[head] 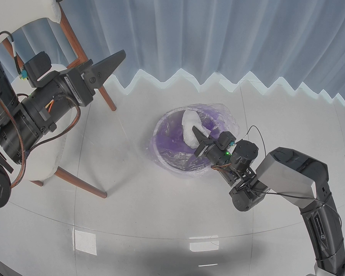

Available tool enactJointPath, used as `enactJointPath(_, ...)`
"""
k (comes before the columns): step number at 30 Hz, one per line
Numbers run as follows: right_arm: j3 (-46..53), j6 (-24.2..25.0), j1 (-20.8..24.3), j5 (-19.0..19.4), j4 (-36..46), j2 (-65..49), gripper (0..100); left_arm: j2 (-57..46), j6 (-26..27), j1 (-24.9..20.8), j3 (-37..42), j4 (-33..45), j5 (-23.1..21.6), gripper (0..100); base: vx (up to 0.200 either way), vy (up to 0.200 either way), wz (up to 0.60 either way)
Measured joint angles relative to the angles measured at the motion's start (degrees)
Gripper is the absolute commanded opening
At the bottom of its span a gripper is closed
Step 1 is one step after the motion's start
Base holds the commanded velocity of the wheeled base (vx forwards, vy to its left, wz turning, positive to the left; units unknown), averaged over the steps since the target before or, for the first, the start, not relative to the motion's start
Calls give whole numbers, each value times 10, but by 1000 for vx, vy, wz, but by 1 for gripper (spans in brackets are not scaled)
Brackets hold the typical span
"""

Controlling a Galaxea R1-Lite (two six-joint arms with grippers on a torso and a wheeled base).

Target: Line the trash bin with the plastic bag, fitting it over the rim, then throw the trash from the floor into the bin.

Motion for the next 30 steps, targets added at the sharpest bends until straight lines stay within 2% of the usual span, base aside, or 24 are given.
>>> enactJointPath(4,0,0,0,1,0,2,0,0,0,2,-1,0,0,100,0,0,0)
enactJointPath(5,0,0,0,1,0,3,100,0,0,2,-1,0,0,100,0,0,0)
enactJointPath(21,0,-2,2,0,0,6,100,0,0,3,-1,0,0,100,0,0,0)
enactJointPath(30,14,-4,3,-3,0,-30,100,0,0,4,-1,0,0,100,0,0,0)
